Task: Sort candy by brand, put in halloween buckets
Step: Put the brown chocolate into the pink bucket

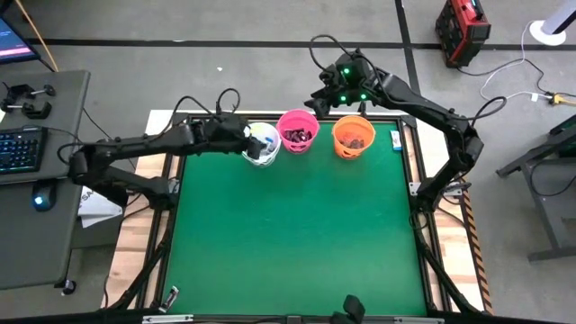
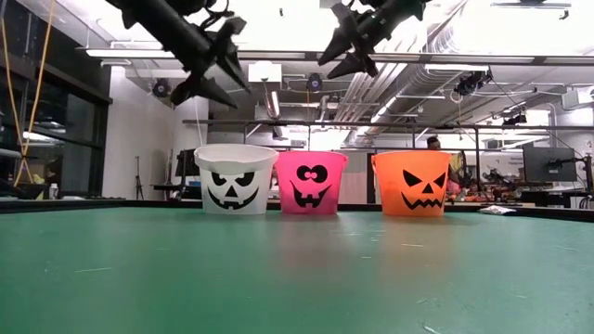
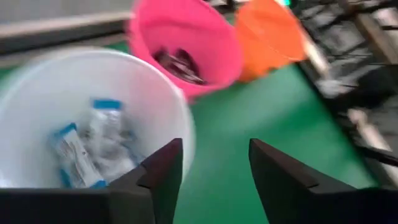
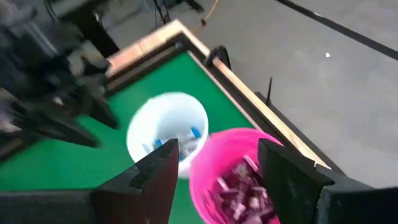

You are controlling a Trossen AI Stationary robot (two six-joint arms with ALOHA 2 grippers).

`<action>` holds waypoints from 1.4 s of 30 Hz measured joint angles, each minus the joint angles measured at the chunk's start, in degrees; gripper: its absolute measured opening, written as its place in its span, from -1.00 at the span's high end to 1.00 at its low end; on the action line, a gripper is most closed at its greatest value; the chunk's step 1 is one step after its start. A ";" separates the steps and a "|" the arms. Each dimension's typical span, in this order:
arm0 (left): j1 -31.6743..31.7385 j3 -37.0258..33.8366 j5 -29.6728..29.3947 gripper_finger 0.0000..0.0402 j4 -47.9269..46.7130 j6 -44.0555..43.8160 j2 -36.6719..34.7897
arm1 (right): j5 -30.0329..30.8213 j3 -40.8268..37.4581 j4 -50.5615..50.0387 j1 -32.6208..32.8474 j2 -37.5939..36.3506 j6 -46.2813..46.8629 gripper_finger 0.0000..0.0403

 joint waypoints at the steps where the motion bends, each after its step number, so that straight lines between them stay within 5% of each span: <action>1: -0.44 0.00 2.16 0.11 -0.03 -1.28 -0.59 | 0.01 0.00 -0.77 -0.01 0.00 -1.06 -0.05; 5: -7.08 0.07 11.01 0.03 -3.59 -5.60 -2.54 | -0.06 0.01 -2.89 -0.01 0.00 -4.07 -0.05; 12: -29.18 0.02 11.28 0.02 -27.49 -18.31 -3.07 | -3.59 -0.23 -5.84 2.15 0.00 -0.57 -0.05; 17: -46.68 -0.02 11.27 0.02 -35.46 -34.23 -2.59 | -3.89 -0.25 -6.20 7.85 0.00 2.26 -0.05; 22: -59.84 -1.51 16.54 0.02 -34.82 -44.19 -0.04 | -1.59 -0.25 -5.88 15.45 0.00 8.46 -0.05; 25: -65.88 -3.60 18.86 0.02 -32.66 -45.85 2.76 | 4.84 -0.27 -5.88 20.19 0.02 13.61 -0.05; 32: -71.75 -6.22 30.47 0.02 -22.78 -45.08 10.68 | 15.84 -0.29 -5.90 28.75 0.02 19.37 -0.05; 42: -79.39 -6.16 34.88 0.01 -14.07 -56.84 19.00 | 20.51 -0.29 -11.50 32.73 0.04 19.25 -0.05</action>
